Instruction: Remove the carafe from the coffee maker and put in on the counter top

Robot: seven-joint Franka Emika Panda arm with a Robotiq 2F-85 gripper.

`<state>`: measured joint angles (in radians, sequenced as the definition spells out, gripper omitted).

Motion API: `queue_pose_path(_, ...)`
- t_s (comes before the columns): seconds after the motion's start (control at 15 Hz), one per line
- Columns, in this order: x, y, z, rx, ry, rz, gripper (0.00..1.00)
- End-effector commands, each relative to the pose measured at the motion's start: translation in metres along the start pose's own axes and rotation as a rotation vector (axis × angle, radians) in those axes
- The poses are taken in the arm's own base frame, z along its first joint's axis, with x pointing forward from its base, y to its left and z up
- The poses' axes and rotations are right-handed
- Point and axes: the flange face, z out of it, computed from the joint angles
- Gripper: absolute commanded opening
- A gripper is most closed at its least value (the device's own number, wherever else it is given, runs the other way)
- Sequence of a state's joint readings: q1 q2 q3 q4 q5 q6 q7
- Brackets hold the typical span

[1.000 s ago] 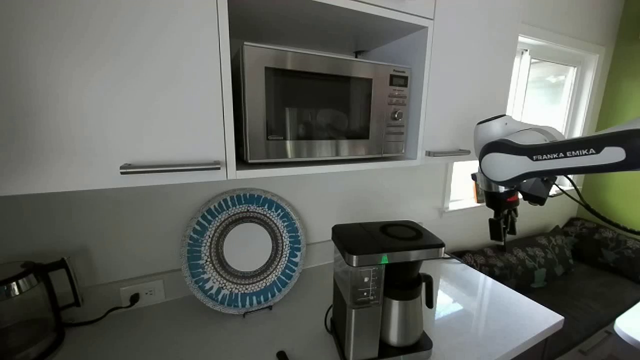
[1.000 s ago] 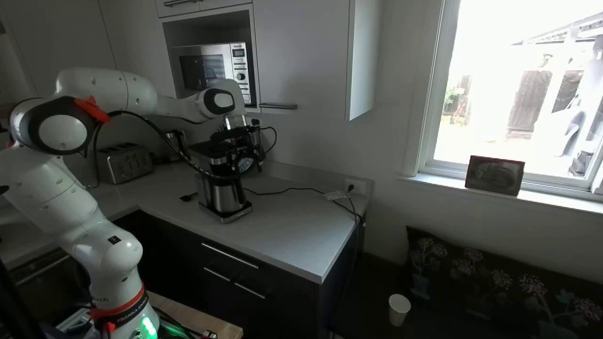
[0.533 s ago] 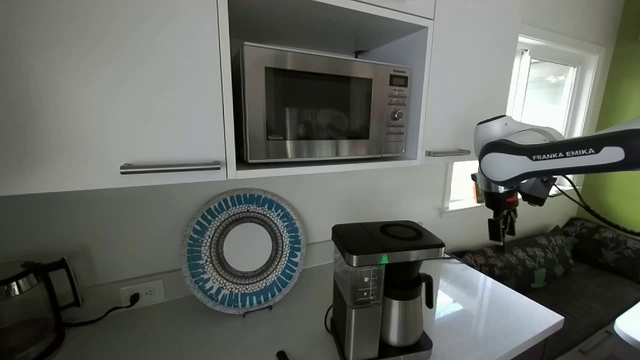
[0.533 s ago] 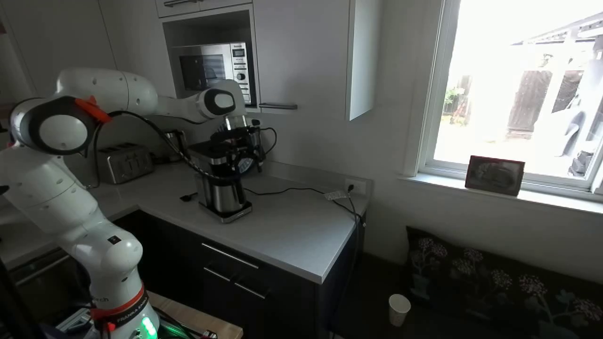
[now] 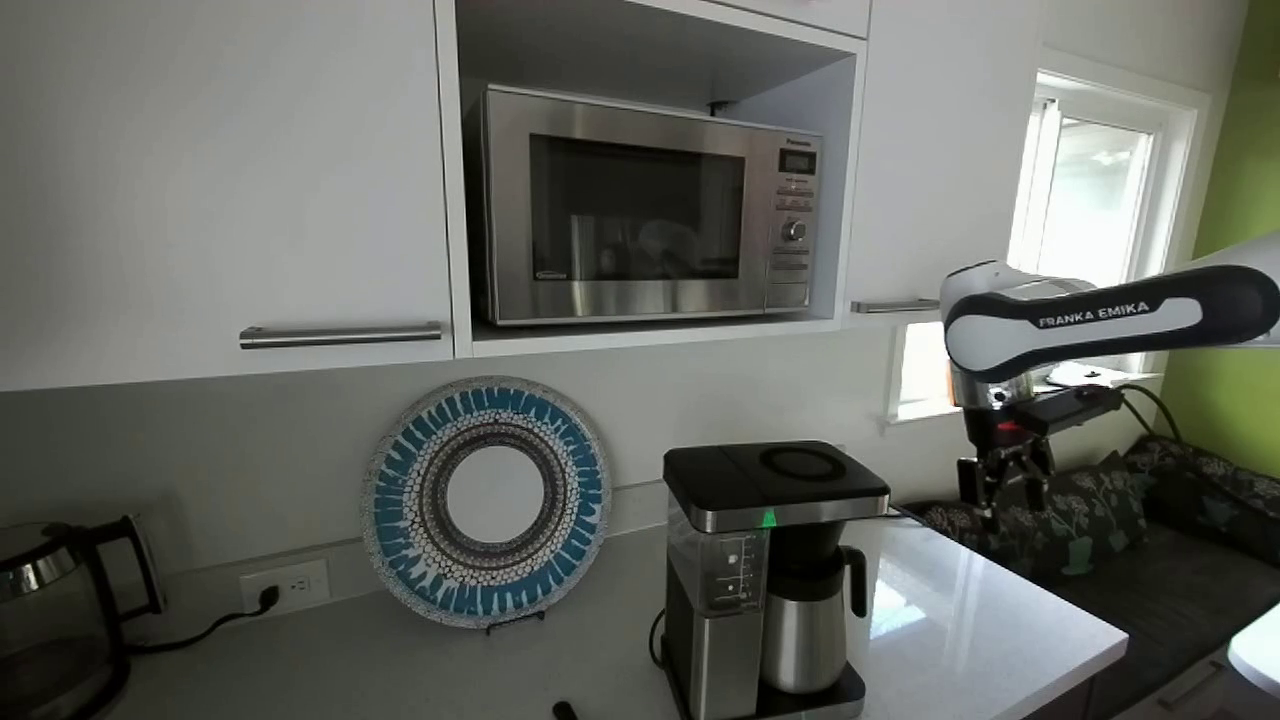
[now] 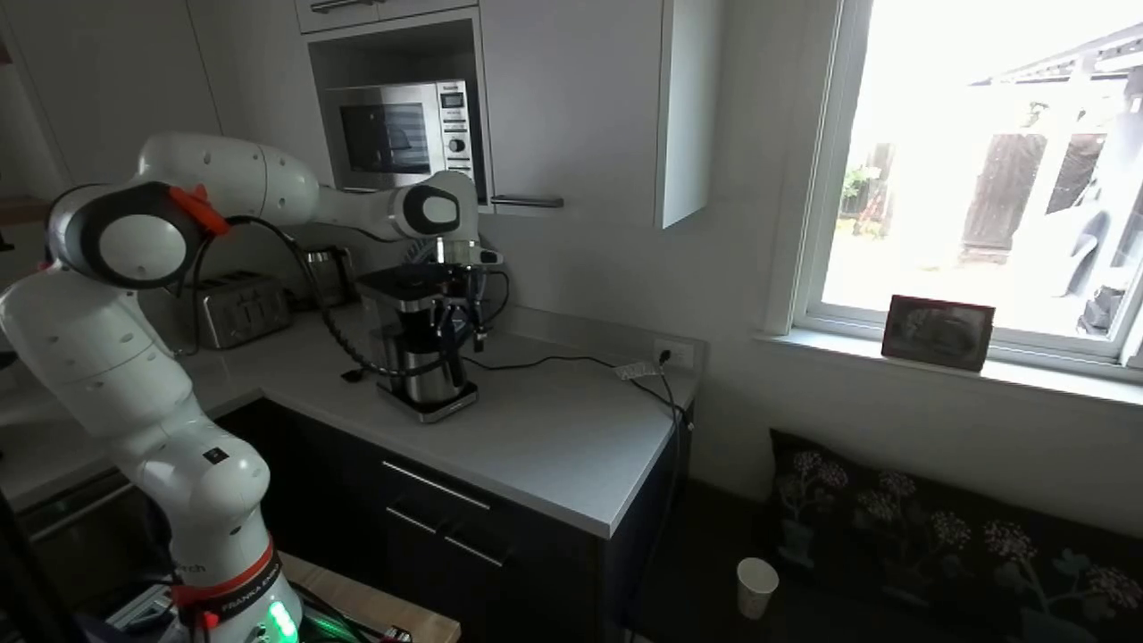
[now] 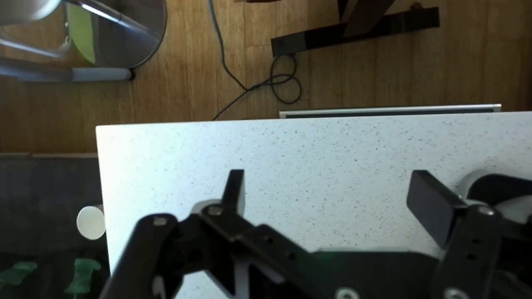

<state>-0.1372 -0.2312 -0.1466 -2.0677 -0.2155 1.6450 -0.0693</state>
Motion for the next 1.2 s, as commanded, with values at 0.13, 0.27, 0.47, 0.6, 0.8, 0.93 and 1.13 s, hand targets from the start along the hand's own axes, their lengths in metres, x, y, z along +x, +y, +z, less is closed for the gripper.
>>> queue_pose_path(0.13, 0.002, 0.0, 0.001, 0.004, -0.005, 0.005, 1.0)
queue_pose_path(0.27, 0.001, -0.001, 0.0, 0.004, -0.003, 0.004, 1.0)
queue_pose_path(0.47, 0.001, -0.001, 0.0, 0.004, -0.002, 0.004, 1.0)
queue_pose_path(0.6, 0.015, -0.006, 0.013, -0.029, -0.032, -0.064, 1.0)
queue_pose_path(0.8, 0.02, -0.016, 0.017, -0.087, -0.002, -0.23, 1.0)
queue_pose_path(0.93, 0.025, -0.021, 0.019, -0.129, 0.026, -0.328, 1.0)
queue_pose_path(1.13, 0.029, -0.026, 0.016, -0.15, 0.084, -0.483, 1.0)
